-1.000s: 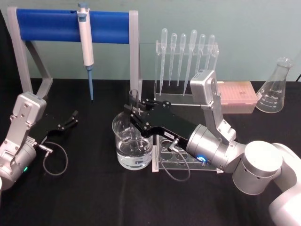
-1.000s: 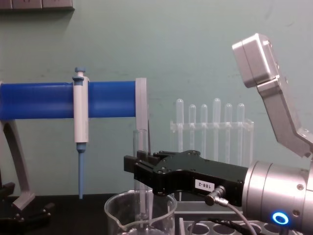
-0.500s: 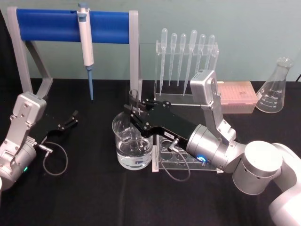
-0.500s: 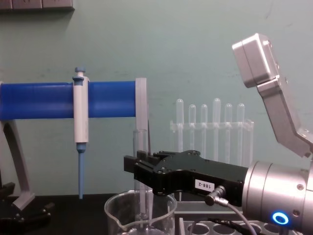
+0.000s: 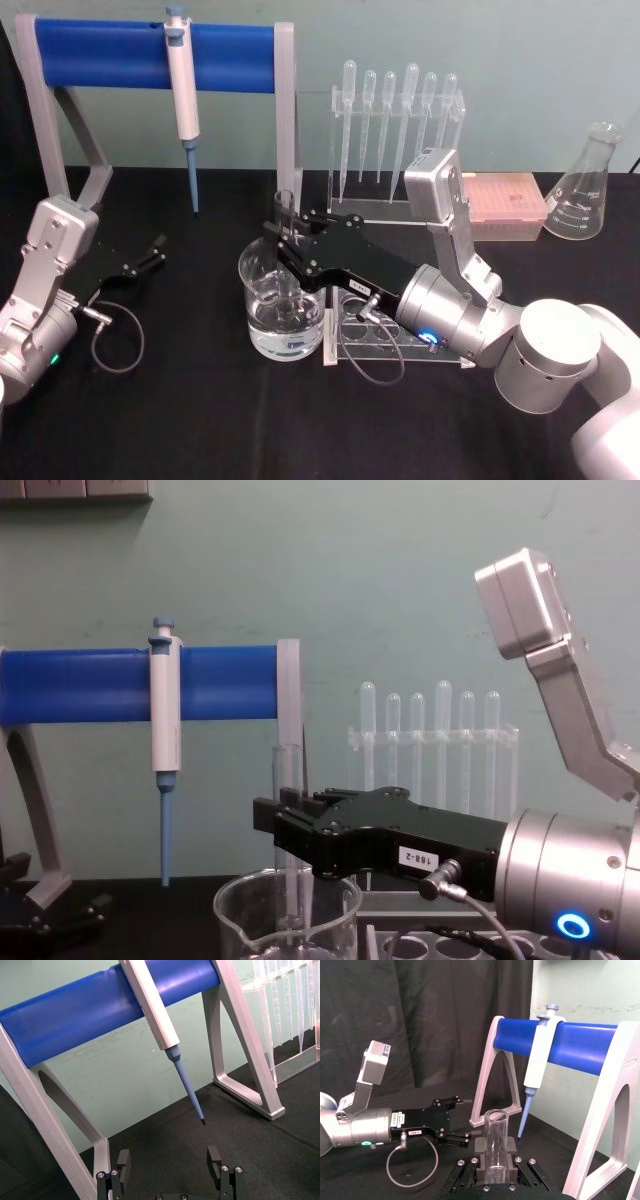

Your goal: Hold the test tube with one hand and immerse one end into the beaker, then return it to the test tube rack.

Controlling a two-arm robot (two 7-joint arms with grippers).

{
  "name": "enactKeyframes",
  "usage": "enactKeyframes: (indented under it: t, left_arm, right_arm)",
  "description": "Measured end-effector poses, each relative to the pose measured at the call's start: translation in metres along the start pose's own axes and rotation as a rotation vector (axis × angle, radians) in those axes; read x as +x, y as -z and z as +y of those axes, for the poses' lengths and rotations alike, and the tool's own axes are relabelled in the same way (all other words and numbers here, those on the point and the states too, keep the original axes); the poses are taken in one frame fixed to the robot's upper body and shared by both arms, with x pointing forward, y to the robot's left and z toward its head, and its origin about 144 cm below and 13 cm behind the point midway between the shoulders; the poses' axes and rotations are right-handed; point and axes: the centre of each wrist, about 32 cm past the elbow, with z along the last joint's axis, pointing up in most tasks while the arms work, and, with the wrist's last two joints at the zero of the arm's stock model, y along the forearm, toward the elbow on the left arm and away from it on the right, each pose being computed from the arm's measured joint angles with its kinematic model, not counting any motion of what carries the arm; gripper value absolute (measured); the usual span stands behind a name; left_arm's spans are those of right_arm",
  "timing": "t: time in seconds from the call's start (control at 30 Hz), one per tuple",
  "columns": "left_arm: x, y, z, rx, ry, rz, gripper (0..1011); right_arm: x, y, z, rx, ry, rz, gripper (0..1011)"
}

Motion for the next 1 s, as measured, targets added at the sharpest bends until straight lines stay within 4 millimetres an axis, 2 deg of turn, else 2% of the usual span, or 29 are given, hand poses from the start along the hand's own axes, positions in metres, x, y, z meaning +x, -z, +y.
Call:
enactKeyframes:
  t: [1.0]
  left_arm:
    - [0.0, 0.0, 0.0, 0.0, 0.0, 0.0, 1000]
  right_arm:
    - [0.0, 0.0, 0.0, 0.0, 0.0, 0.0, 234]
